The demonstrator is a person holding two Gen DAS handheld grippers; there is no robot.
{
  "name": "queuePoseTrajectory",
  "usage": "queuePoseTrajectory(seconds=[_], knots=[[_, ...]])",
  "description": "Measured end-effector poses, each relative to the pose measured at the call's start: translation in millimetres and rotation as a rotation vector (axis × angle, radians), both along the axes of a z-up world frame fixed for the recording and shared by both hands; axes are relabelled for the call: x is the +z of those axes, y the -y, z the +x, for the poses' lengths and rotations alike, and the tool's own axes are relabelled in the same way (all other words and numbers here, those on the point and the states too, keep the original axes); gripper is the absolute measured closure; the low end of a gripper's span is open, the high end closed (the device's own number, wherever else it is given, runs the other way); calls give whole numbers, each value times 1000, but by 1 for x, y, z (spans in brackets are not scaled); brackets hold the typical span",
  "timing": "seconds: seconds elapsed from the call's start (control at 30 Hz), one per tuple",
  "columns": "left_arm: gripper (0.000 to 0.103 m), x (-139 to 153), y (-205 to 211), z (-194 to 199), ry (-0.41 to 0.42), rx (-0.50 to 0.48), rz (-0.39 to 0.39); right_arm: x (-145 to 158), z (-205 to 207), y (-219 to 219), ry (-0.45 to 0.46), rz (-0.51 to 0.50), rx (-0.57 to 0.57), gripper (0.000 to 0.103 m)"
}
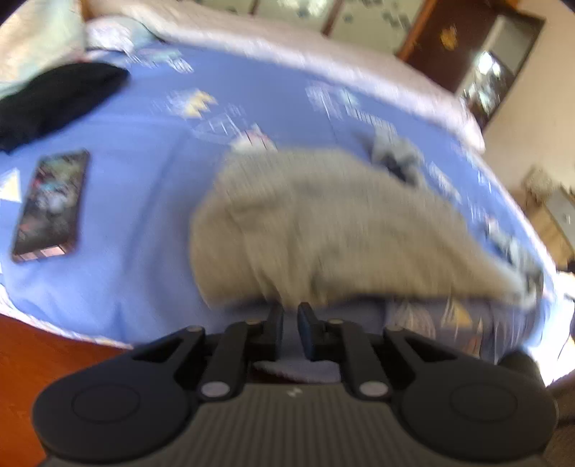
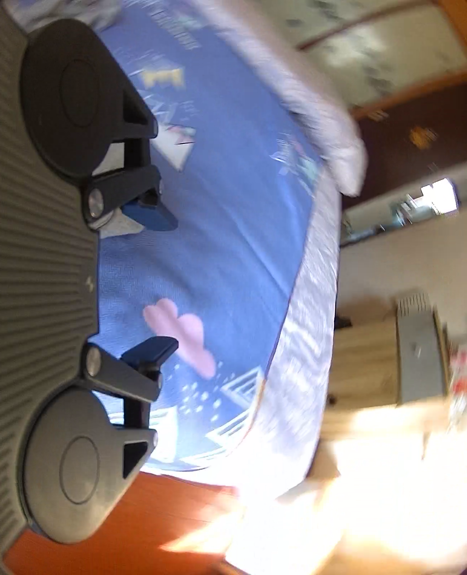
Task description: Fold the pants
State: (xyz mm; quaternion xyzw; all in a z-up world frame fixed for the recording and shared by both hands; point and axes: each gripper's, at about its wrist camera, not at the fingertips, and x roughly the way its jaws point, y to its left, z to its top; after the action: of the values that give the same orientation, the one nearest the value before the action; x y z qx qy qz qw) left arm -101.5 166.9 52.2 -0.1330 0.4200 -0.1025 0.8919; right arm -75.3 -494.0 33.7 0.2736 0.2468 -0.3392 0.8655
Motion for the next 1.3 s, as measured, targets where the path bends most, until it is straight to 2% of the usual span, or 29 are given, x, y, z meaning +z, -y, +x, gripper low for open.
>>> queuePoseTrajectory(seconds=[0.03, 0.1, 0.17, 0.27, 0.3, 0.37, 0.43, 0.5, 0.53, 0.6, 0.7, 0.77, 0.87, 0.9, 0.93, 0.97, 1.0, 1.03, 1.07, 1.1, 1.17, 1.23, 1.3], knots=[[67, 8, -9, 2, 24, 41, -28, 2, -2, -2, 22, 10, -22, 36], [45, 18, -25, 10, 59, 129, -81, 12, -1, -16, 75, 10, 24, 36], [44, 20, -32, 23, 79, 173, -101, 27, 17, -41, 113, 20, 191, 36], [40, 15, -24, 49, 81, 196, -67, 42, 51, -106, 108, 67, 575, 36], [41, 12, -20, 57, 77, 194, -59, 44, 61, -136, 103, 84, 726, 36], [53, 5, -10, 68, 55, 167, -60, 47, 73, -190, 86, 84, 959, 37], [84, 1, 2, 76, 33, 126, -29, 43, 87, -239, 60, 44, 1118, 37], [90, 3, 10, 69, 33, 59, 7, 37, 107, -274, 38, 24, 1210, 39], [98, 3, 12, 62, 37, 5, 14, 33, 121, -283, 28, 18, 1223, 39], [98, 4, 15, 44, 35, -92, 21, 33, 146, -290, 4, -3, 1167, 39], [97, 1, 19, 7, 35, -230, 60, 24, 188, -270, -42, -75, 1024, 37], [94, -3, 19, -4, 5, -246, 71, 13, 214, -258, -98, -81, 965, 35], [87, -2, 1, -6, -9, -167, 19, -11, 248, -249, -176, -6, 934, 31], [77, 2, -9, -5, 3, -122, -13, -21, 260, -251, -204, 17, 940, 31], [66, 7, -22, -3, 23, -58, -59, -34, 260, -259, -228, 29, 946, 36], [61, 12, -37, 1, 43, 9, -112, -40, 260, -266, -248, 13, 941, 54], [53, 15, -51, 6, 58, 70, -163, -37, 256, -275, -252, -50, 926, 68], [50, 18, -64, 13, 71, 130, -209, -30, 254, -279, -253, -67, 936, 97], [50, 19, -71, 22, 77, 167, -231, -22, 254, -274, -222, -30, 930, 96], [49, 20, -75, 34, 74, 194, -224, -10, 251, -263, -142, 25, 907, 96], [49, 19, -69, 59, 57, 207, -157, 27, 233, -227, 84, 117, 850, 96], [49, 13, -53, 85, 36, 163, -119, 60, 203, -186, 299, 188, 802, 96], [49, 3, -30, 101, 12, 99, -109, 84, 165, -143, 455, 223, 748, 96]])
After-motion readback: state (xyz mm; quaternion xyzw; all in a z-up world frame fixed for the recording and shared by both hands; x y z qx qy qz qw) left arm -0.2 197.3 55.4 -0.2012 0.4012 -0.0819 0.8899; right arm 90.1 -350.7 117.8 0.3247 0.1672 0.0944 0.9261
